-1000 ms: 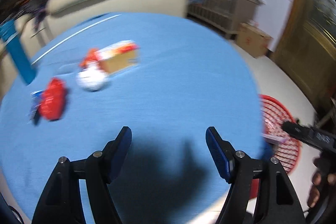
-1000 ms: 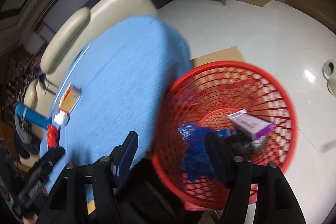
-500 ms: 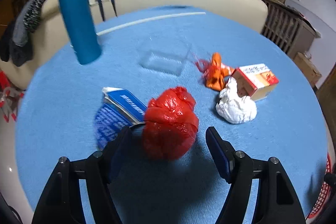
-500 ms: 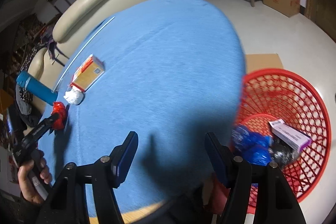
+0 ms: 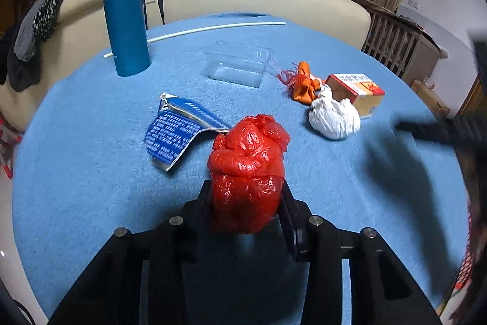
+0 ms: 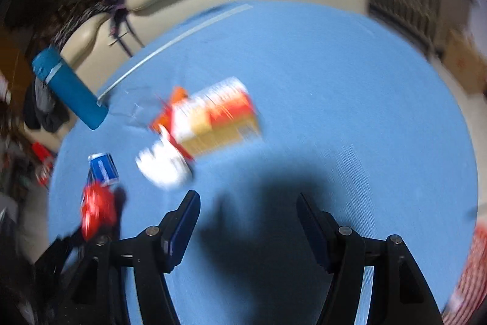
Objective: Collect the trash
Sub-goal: 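Grasp the red-and-white medicine box with the right tool while the left tool holds the red bag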
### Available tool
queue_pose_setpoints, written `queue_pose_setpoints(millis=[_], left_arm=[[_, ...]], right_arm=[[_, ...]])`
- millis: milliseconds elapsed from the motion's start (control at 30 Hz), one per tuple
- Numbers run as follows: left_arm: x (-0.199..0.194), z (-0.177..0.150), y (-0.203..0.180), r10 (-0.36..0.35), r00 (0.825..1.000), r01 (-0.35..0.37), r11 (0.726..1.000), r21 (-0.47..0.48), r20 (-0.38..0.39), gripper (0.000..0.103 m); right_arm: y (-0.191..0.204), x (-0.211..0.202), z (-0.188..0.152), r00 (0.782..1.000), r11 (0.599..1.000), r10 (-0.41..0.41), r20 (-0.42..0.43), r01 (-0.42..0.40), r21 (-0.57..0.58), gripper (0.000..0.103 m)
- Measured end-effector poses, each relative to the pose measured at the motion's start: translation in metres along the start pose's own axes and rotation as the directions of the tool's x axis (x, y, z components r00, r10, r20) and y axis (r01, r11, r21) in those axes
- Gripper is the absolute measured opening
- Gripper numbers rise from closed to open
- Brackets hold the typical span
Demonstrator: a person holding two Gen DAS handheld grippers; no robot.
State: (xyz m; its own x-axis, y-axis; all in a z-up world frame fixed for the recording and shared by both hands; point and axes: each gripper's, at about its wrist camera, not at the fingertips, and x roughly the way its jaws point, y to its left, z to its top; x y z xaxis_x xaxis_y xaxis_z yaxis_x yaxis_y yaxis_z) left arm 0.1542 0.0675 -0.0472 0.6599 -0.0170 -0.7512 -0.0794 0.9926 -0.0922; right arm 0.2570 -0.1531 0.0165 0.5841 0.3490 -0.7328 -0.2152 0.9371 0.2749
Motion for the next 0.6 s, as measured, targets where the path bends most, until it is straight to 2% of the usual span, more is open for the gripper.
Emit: queue_pose_setpoints(millis=[100,200,300,400,467,600], left_arm=[[0.005,0.003,0.007,-0.031,0.999,0.030,0.999,-0.034,-0.010,0.043],[0.009,0.008,0.006,-0.041,0.999,0.040,0.998,-0.046,-0.024,0.044],[0.012,0.007,0.003,-0.031,0.999,0.030,0.999,-0.041,-0.031,0.045],[0.012,0.007,0.003,-0.026,0.999,0.025,0.999,-0.038,-0.033,0.045],[0.012,0.007,0.002,-0.024,0.999,0.022,0.999,-0.035,-0.034,0.045],[0.012,0.008,0.002,-0.022,0.999,0.021,0.999,-0.034,-0.034,0.045]], right_arm=[[0.028,0.009,0.030,0.998,0.990,-0.039,0.048,0.045,-0.130,0.076],[0.041,0.024,0.050,0.998,0.976,-0.065,0.027,0.069,-0.205,0.077],[0.042,0.038,0.056,0.997,0.970,-0.082,0.003,0.081,-0.229,0.080],[0.039,0.051,0.059,0.999,0.980,-0.031,-0.029,0.025,-0.197,0.093],[0.039,0.062,0.058,0.997,0.983,0.005,-0.072,-0.018,-0.184,0.098],[0.052,0.075,0.046,0.994,0.972,-0.011,-0.111,-0.016,-0.236,0.098]])
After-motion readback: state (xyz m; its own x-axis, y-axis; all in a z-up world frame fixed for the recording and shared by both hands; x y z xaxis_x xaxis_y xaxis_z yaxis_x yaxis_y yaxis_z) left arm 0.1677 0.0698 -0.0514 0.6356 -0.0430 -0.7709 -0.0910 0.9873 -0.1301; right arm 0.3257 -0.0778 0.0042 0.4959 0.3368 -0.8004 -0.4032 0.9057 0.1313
